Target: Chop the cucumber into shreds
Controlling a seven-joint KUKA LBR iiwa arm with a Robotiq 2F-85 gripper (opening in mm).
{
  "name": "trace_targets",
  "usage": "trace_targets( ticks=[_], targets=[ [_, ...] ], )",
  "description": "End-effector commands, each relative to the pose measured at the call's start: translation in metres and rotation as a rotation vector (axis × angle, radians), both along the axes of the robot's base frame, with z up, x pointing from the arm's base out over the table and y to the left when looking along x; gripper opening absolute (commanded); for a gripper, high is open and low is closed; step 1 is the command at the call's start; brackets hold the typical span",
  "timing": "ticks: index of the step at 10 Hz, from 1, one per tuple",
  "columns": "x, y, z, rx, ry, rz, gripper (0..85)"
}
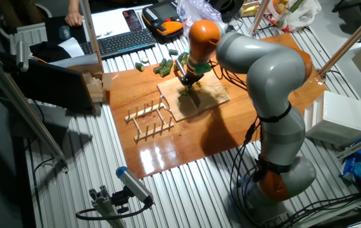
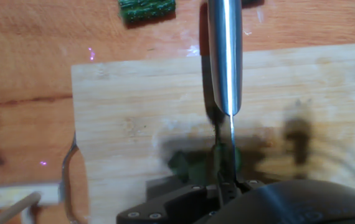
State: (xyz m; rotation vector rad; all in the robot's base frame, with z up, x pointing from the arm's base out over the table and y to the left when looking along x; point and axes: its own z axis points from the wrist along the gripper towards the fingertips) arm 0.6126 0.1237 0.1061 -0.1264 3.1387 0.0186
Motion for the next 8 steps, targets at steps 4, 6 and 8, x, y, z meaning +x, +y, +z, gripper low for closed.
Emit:
trace_targets(
  ticks=[4,6,8],
  targets=[
    [0.0004,-0.0045,0.0072,-0.023,-0.016,0.0,0.0],
    [-0.0023,-0.0083,0.0053,-0.015,-0.019,0.0,0.0],
    [-0.0017,-0.0073,0.0041,-0.015,-0.017,0.0,0.0]
  ],
)
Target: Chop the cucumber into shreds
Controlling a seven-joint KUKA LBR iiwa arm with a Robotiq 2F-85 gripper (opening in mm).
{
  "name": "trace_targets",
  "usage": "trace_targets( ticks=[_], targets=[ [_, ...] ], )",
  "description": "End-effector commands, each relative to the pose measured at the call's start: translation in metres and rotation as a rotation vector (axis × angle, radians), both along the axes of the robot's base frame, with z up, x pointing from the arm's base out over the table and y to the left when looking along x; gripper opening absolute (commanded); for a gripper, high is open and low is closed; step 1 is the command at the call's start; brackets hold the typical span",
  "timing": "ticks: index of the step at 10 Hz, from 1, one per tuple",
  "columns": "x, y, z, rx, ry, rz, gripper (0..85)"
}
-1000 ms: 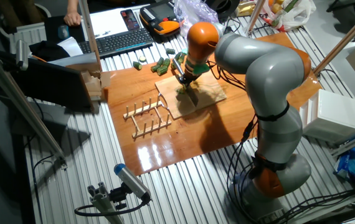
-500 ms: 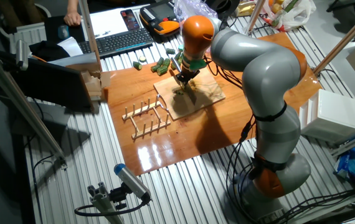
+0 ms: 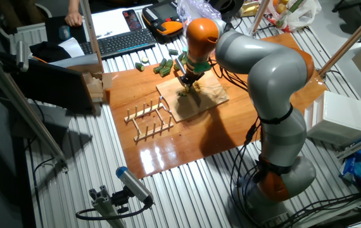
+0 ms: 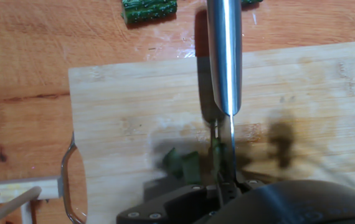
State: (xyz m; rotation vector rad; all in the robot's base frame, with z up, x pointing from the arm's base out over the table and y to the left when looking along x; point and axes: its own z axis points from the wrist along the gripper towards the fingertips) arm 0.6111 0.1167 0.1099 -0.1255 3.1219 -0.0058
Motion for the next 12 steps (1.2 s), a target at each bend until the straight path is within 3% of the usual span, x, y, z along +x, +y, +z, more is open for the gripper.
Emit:
trace_targets(
  ticks=[1,8,9,10,12],
  targets=[
    [0.0003,0.001,-0.001,0.0,0.0,0.0,0.0],
    [-0.0001,-0.005,-0.025,0.026,-0.018,0.014,0.0],
    [0.0013,-0.003,-0.023,0.029,-0.02,0.014,0.0],
    [0.003,-0.001,-0.015,0.029,-0.003,0.008,0.0],
    [0.0012,0.002,0.001,0.012,0.008,0.012,0.0]
  ],
)
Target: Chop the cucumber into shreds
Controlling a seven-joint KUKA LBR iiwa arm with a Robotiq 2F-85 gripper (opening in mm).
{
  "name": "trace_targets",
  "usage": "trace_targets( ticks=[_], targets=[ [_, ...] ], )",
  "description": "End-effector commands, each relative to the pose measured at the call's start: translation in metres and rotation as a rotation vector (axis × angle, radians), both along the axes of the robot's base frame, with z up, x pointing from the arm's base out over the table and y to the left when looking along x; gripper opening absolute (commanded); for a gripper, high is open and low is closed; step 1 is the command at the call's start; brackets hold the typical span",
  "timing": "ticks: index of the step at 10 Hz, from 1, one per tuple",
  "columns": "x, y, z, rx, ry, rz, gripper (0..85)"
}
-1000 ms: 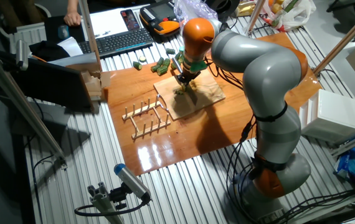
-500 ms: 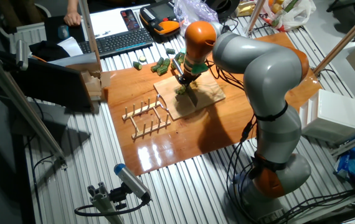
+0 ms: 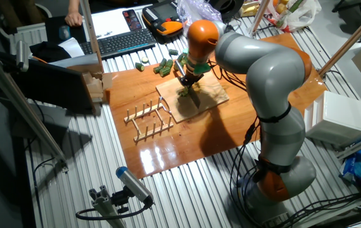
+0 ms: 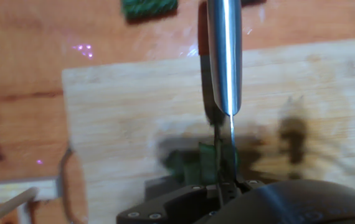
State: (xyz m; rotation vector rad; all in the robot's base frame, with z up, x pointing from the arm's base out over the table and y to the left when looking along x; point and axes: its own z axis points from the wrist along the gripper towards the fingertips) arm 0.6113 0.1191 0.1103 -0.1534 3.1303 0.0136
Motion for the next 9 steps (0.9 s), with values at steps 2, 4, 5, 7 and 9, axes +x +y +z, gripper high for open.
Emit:
trace_targets(
  ticks=[2,4,5,7,9],
  targets=[
    [0.0012,0.001,0.0039,-0.002,-0.006,0.025,0.0],
    [0.0017,0.0019,0.0029,0.003,-0.009,0.027,0.0],
    [0.0018,0.0018,0.003,0.001,-0.009,0.025,0.0],
    [0.0005,-0.0013,0.0013,-0.011,-0.013,0.027,0.0],
    [-0.0003,-0.0026,-0.0022,-0.002,-0.015,0.028,0.0]
  ],
)
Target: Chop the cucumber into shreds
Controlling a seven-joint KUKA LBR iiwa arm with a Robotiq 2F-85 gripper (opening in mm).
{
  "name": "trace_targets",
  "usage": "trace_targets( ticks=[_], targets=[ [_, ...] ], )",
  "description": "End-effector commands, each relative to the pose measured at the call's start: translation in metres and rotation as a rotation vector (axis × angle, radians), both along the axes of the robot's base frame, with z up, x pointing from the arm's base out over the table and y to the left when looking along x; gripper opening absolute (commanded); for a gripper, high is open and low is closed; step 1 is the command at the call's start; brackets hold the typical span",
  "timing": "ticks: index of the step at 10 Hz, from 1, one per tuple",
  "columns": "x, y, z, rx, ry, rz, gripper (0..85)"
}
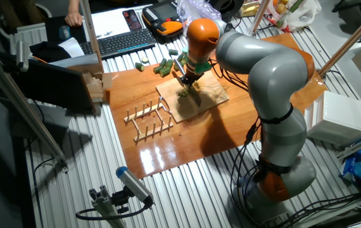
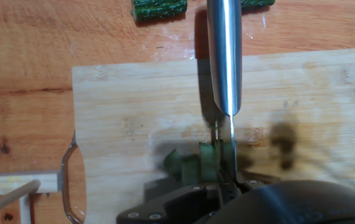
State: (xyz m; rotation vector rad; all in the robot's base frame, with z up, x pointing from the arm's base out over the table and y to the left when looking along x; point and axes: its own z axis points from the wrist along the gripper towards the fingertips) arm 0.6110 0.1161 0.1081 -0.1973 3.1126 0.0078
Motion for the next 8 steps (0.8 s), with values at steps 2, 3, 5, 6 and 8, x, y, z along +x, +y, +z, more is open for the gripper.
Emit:
trace_targets(
  ticks=[2,3,5,6,8],
  targets=[
    [-0.0007,-0.0016,0.0009,-0.005,-0.003,0.004,0.0],
    [-0.0007,-0.0018,0.001,-0.006,-0.003,0.004,0.0],
    [-0.0011,-0.0028,0.001,-0.014,-0.006,0.007,0.0],
    [-0.0009,-0.002,0.0008,-0.005,-0.001,0.006,0.0],
    [-0.0011,-0.0033,0.0014,-0.014,-0.004,0.007,0.0]
  ],
)
